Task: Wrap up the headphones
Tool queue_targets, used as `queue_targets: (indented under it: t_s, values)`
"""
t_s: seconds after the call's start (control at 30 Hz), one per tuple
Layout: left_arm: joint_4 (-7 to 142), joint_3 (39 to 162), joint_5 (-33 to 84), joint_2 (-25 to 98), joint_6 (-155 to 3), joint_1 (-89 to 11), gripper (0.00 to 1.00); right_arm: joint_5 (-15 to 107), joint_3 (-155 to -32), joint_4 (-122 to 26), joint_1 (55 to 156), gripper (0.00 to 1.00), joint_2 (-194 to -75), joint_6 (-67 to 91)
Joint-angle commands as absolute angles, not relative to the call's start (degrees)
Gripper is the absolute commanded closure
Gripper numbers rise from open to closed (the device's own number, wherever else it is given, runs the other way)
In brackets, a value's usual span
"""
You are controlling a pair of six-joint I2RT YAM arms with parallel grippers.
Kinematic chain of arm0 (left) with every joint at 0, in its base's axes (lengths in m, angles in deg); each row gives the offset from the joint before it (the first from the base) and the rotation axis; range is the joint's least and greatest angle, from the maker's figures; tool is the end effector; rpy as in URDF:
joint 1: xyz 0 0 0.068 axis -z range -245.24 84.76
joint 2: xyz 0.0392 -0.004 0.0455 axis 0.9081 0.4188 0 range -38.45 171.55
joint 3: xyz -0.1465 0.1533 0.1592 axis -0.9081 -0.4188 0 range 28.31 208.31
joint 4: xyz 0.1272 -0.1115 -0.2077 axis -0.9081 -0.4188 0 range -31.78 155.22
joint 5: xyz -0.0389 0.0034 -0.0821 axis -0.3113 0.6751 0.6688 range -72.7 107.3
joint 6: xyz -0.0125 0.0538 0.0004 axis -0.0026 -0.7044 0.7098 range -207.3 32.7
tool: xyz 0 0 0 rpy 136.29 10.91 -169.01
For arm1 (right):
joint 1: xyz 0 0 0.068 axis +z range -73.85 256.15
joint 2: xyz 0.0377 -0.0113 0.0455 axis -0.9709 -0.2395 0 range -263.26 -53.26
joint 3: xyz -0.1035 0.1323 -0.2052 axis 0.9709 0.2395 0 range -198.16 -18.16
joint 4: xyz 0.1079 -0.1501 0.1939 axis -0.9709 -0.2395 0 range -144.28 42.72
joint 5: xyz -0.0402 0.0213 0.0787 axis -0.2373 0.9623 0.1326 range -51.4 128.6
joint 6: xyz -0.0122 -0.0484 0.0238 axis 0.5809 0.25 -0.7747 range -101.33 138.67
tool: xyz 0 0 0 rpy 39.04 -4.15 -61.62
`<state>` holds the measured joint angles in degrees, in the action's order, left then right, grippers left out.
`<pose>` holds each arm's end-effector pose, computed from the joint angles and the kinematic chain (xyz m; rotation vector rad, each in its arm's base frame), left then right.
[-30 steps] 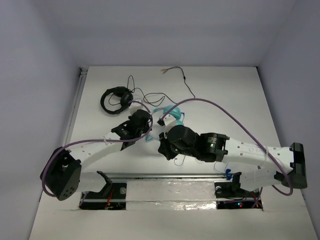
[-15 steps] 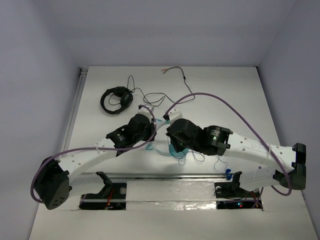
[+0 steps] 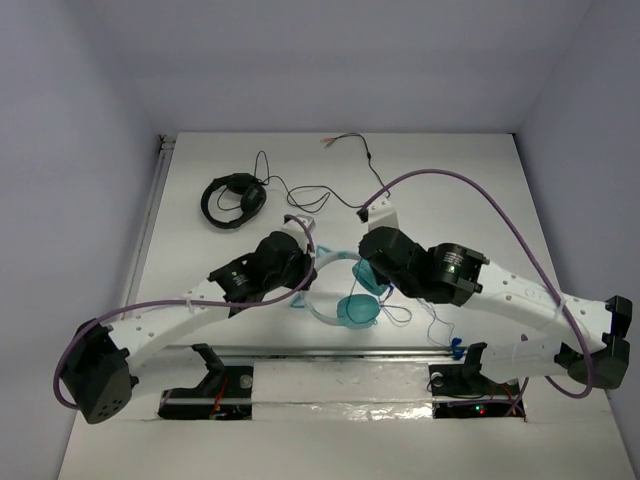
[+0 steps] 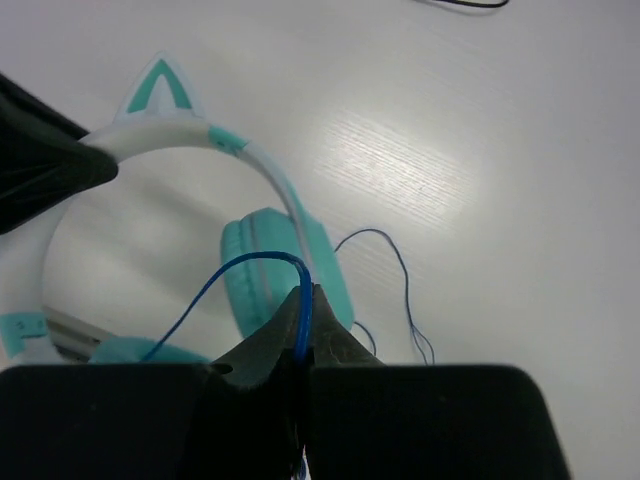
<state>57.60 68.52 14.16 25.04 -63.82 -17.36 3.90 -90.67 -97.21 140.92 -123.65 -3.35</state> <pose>0.1735 -0.1889 0.2410 0.4287 2.1431 -0.6740 0.1276 0.2207 0.3462 -0.5579 2.1560 0.0842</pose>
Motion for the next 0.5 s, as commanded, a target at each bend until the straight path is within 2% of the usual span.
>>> queue_targets:
  t_s: [0.0,0.07,0.2,0.3,0.47]
  values:
    - [63.5,71.5,20.8,21.3,-64.4,-17.3,1.0,-1.7,-92.7,-97.7,140.0,0.99,-121.4,-3.4]
    - [64.9,71.3,24.8,21.5,-64.9,-17.3,1.0,-3.4,-92.8,-96.9,139.4,0.95,-121.5,-2.7]
    - [66.9,71.1,27.5,21.5,-65.3,-17.3,1.0,-6.5,-93.0,-95.1,138.3,0.79,-122.5,-1.2]
    - [67.9,70.7,28.3,19.0,-65.2,-17.3,1.0,-5.4,-92.0,-92.6,136.4,0.75,-122.3,-0.5]
    - [68.1,70.7,28.2,14.6,-65.1,-17.3,1.0,-1.0,-88.3,-89.0,134.7,0.75,-119.2,-1.6]
